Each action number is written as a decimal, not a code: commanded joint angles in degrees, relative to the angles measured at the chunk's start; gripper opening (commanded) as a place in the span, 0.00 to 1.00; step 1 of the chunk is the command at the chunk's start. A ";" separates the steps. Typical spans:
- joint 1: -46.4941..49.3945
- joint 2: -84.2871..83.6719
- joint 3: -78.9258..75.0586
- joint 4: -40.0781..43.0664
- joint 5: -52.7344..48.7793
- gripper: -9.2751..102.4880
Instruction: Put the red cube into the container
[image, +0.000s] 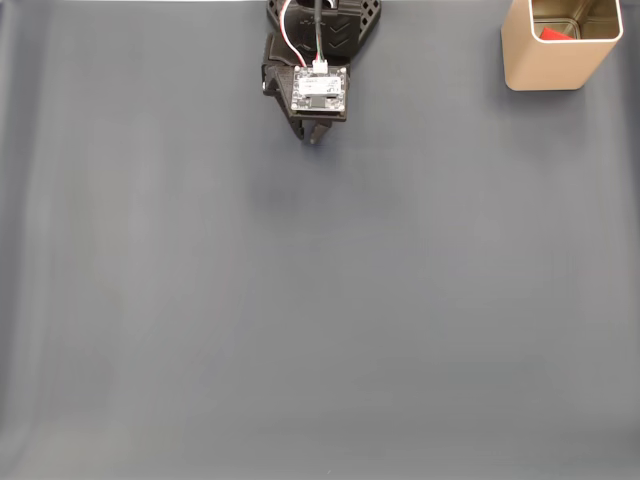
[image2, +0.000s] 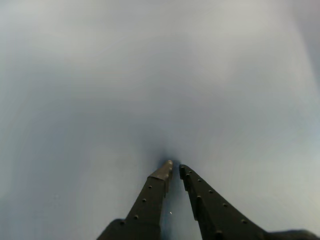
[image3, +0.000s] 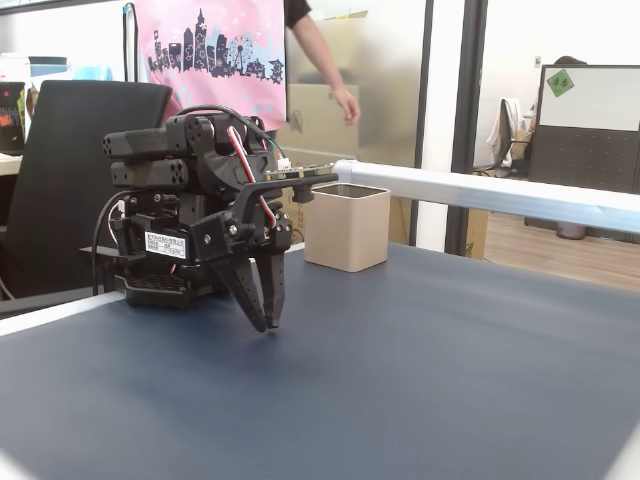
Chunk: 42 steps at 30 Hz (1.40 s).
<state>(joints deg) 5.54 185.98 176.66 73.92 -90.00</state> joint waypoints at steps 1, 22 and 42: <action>0.79 4.48 0.62 2.37 -0.97 0.09; 0.26 4.57 0.62 3.52 -0.97 0.09; 0.26 4.57 0.62 3.52 -0.97 0.09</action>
<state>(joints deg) 5.54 186.06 176.66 76.82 -91.32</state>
